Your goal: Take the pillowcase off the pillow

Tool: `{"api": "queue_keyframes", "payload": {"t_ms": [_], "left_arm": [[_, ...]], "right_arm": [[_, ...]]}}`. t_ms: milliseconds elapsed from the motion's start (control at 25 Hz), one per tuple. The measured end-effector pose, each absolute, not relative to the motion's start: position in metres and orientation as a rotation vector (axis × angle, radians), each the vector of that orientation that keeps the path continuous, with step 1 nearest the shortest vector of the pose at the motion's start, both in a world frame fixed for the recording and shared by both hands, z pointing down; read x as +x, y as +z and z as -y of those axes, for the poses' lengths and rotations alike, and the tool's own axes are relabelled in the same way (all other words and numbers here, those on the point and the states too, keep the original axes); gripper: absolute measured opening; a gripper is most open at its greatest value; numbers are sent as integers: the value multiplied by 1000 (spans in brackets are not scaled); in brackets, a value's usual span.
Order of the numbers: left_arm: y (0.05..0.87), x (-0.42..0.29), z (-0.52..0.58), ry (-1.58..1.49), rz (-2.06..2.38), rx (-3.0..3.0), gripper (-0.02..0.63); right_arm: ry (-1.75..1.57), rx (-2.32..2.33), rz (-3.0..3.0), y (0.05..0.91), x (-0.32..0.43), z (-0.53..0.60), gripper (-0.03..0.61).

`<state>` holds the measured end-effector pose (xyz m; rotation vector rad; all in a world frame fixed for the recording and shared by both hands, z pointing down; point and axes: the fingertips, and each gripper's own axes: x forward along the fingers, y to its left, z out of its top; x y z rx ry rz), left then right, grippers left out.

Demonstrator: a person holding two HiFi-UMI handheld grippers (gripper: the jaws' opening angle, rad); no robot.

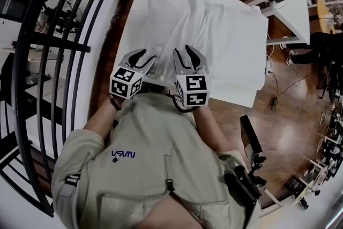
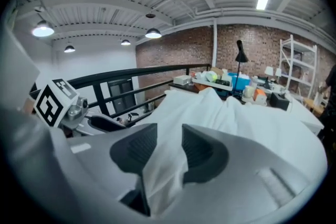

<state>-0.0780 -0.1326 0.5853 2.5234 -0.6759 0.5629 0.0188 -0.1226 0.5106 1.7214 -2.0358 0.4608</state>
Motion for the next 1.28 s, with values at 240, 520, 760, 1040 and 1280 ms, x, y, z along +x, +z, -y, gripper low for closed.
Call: {"api": "queue_keyframes", "payload": {"t_ms": [240,520,760,1040,1280], "left_arm": [[593,-94,110,574,870,2454,198],[614,-103,79,619,812,2422,204],[626,-85,72,695,589,2479,210],[629,-75,71,772,515,2578,56],[604,-79,79,712,516,2624,20]], "right_arm": [[454,1542,2143,534,-7,80,147],[537,1469,2123,555,-31,52,147],[606,1463,2020,577,-49,46,148],[565,1485,1860,602,-50,49,128],[500,1570,1795,598,-38,52,8]]}}
